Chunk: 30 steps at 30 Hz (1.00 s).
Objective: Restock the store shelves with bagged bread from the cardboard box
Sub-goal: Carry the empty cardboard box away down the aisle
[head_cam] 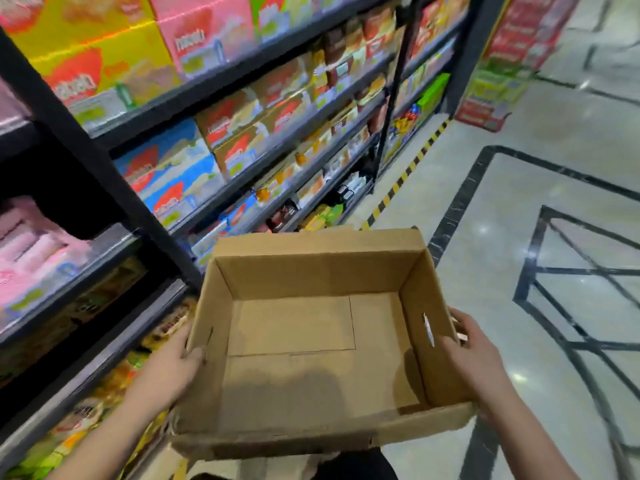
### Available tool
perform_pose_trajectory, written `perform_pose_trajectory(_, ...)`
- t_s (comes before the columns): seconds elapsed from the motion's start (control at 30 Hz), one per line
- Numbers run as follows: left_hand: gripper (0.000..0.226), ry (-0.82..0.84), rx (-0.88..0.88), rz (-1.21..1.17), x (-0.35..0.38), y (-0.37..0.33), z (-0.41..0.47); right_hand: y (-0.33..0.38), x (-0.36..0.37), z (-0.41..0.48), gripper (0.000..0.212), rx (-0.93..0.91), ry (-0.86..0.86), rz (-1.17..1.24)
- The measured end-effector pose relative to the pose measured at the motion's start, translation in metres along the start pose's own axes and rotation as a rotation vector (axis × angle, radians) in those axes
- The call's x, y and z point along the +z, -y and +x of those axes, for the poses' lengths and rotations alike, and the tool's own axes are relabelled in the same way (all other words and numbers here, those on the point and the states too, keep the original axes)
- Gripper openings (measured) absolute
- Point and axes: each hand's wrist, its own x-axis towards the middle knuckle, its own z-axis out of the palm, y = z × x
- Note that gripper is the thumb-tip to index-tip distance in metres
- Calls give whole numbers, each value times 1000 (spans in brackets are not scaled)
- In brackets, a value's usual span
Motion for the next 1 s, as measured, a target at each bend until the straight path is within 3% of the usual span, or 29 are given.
perform_pose_trajectory(0.43, 48, 147, 333, 30, 20, -205, 159, -15, -87, 53, 50, 156, -285, 133)
perform_pose_trajectory(0.77, 36, 310, 572, 29, 30, -367, 269, 31, -117, 119, 53, 272, -522, 233)
perform_pose_trajectory(1.0, 36, 370, 598, 45, 44, -465, 331, 59, -147, 187, 52, 319, -606, 288)
